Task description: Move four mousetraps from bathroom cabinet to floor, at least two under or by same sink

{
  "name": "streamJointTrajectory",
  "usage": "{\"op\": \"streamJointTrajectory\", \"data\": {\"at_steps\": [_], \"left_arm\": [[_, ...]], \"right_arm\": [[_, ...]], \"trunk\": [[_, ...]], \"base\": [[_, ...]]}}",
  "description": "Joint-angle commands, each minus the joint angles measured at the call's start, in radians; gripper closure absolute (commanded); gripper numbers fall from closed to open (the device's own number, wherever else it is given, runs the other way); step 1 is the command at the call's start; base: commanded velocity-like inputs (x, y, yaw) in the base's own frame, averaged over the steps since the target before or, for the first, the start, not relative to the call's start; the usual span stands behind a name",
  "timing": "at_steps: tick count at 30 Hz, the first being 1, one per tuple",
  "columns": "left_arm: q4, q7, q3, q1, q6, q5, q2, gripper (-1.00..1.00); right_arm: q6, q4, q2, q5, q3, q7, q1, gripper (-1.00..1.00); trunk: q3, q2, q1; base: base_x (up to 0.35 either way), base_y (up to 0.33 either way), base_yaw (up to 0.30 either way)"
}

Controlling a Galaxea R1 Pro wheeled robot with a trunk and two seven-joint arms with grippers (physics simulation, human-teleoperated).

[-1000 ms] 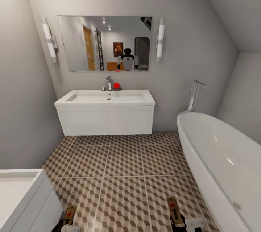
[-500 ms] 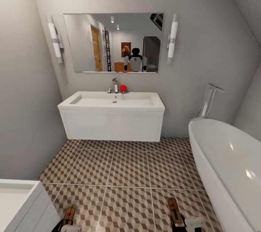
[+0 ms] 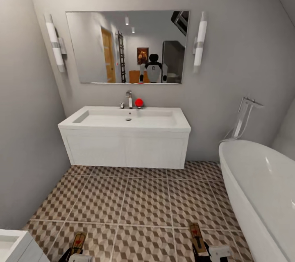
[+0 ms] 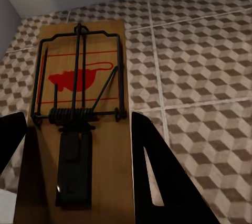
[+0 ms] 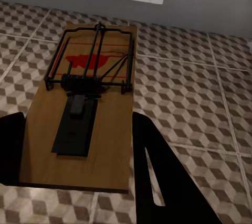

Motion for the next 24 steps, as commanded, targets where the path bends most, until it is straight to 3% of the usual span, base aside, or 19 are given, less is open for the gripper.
{"op": "streamJointTrajectory", "data": {"at_steps": [1, 11, 24], "left_arm": [[0.003, 0.001, -0.009, -0.001, -0.005, 0.008, -0.001, 1.0], [0.003, 0.001, -0.009, -0.001, -0.005, 0.008, -0.001, 1.0], [0.003, 0.001, -0.009, -0.001, -0.005, 0.008, -0.001, 1.0]], "right_arm": [[-0.003, 0.001, 0.0, 0.003, 0.0, 0.003, -0.001, 1.0], [-0.003, 0.001, 0.0, 0.003, 0.0, 0.003, -0.001, 1.0], [-0.003, 0.001, 0.0, 0.003, 0.0, 0.003, -0.001, 1.0]], "trunk": [[-0.001, -0.001, 0.001], [-0.001, -0.001, 0.001], [-0.001, -0.001, 0.001]], "base": [[0.331, 0.0, 0.0], [0.304, 0.0, 0.0], [0.025, 0.0, 0.0]]}}
